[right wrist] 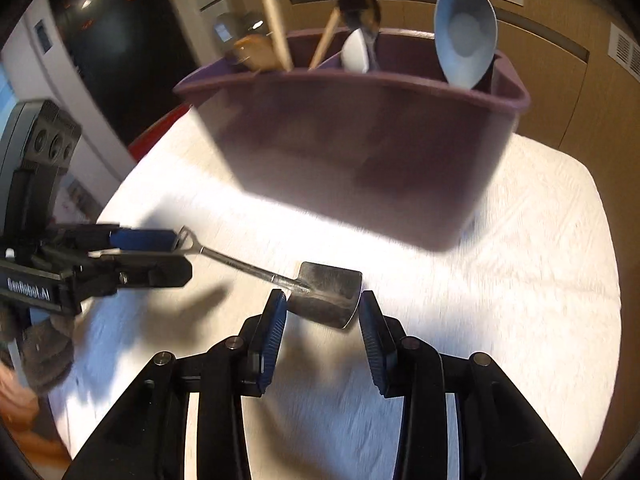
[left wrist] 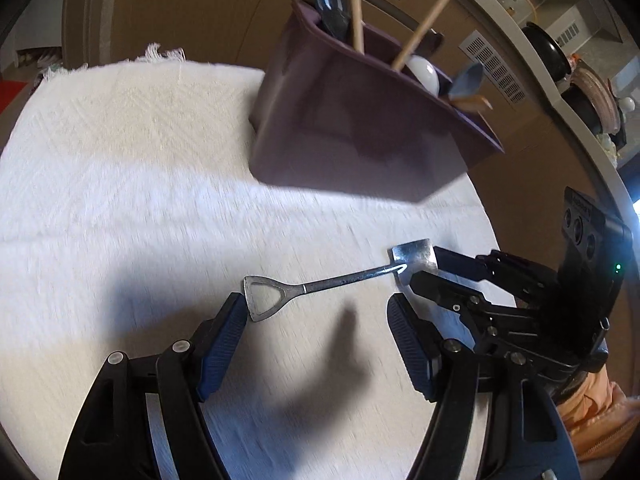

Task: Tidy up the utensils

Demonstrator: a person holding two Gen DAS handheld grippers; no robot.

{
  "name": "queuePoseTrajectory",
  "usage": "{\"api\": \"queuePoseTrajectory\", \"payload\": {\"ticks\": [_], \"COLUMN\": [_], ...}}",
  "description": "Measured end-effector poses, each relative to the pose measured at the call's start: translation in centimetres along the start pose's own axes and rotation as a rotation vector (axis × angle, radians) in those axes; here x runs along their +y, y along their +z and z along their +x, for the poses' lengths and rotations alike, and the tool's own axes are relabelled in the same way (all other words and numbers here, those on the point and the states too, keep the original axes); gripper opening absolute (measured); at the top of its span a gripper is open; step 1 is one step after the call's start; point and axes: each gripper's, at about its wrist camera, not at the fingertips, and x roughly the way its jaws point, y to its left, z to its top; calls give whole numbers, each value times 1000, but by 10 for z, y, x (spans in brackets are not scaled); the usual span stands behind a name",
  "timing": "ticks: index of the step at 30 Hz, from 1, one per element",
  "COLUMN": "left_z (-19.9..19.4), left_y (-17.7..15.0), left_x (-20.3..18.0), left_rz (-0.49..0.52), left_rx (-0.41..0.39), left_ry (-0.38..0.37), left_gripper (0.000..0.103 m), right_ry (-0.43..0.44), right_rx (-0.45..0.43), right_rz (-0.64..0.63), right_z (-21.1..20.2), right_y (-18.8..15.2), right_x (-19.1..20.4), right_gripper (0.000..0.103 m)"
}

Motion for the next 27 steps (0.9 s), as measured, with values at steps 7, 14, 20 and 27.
{"api": "queuePoseTrajectory", "payload": {"ticks": [7, 14, 20, 27], "left_z": [-3, -17, -33, -58], "left_y": [-60, -92, -90, -100], "left_x": [-40, -79, -72, -48], "left_rz": [53, 129, 76, -21], "left_rx": [94, 81, -109, -190], "left_ry": [-107, -113, 166, 254], "left_gripper": [68, 70, 78, 78], "right_ry": [-63, -107, -82, -98], "right_rx": [9, -8, -43, -14], "right_rz": [-56, 5, 127, 210], "right_z": [-13, -26, -42, -20], "right_y": [-22, -28, -48, -44], "right_x": [2, -7, -4, 12], "right_gripper": [41, 44, 66, 66]}}
